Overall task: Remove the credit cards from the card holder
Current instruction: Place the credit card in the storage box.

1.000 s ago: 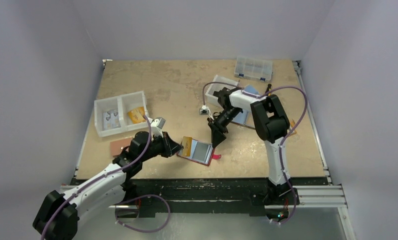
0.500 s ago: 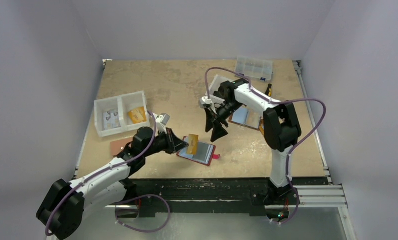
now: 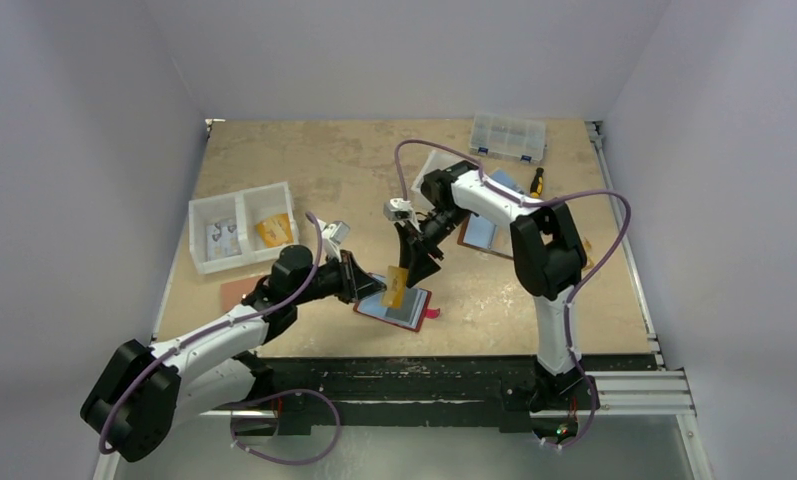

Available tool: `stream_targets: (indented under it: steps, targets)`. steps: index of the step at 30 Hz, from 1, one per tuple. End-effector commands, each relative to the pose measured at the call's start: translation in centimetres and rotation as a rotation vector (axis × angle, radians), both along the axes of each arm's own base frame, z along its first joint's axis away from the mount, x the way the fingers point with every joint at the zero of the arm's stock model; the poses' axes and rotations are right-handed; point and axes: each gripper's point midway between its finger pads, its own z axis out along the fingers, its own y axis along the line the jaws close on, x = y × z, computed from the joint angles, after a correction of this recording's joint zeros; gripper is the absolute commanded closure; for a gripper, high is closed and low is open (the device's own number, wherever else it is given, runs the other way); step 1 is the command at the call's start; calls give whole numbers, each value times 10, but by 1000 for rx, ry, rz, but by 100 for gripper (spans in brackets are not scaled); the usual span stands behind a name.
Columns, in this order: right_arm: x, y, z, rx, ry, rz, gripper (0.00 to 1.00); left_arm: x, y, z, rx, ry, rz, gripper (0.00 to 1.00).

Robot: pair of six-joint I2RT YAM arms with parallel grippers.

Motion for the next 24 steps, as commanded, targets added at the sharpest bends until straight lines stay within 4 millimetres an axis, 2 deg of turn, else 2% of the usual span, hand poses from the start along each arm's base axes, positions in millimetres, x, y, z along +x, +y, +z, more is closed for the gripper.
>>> stream_targets:
  steps: [1,5,6,7,9,12,13,15,18,20,24]
  targets:
    - [-19,17,6,13,35,49,62,13,-10,32,-49,-95,-20,100]
    - [-23,21,3,-17,49,61,98,21,-8,30,-17,-89,15,100]
    - [-22,22,2,-26,51,55,100,24,-5,29,1,-84,33,100]
    - [-21,22,2,-35,54,50,100,27,-2,27,19,-75,57,93]
    - [-21,21,2,-42,52,46,100,29,2,29,40,-69,83,62]
    - [-24,20,7,-35,62,42,100,30,7,37,41,-64,112,23]
    - [-24,20,8,-32,65,42,100,28,8,40,36,-64,110,15]
    - [-25,20,9,-30,71,40,100,21,6,41,25,-61,76,12]
    - [-26,21,10,-30,81,37,100,2,0,26,12,-11,-18,12]
    - [-26,21,10,-30,86,36,100,-10,-3,16,-14,19,-71,16]
    - [-27,21,10,-28,93,34,100,-18,-2,15,-62,2,-85,20]
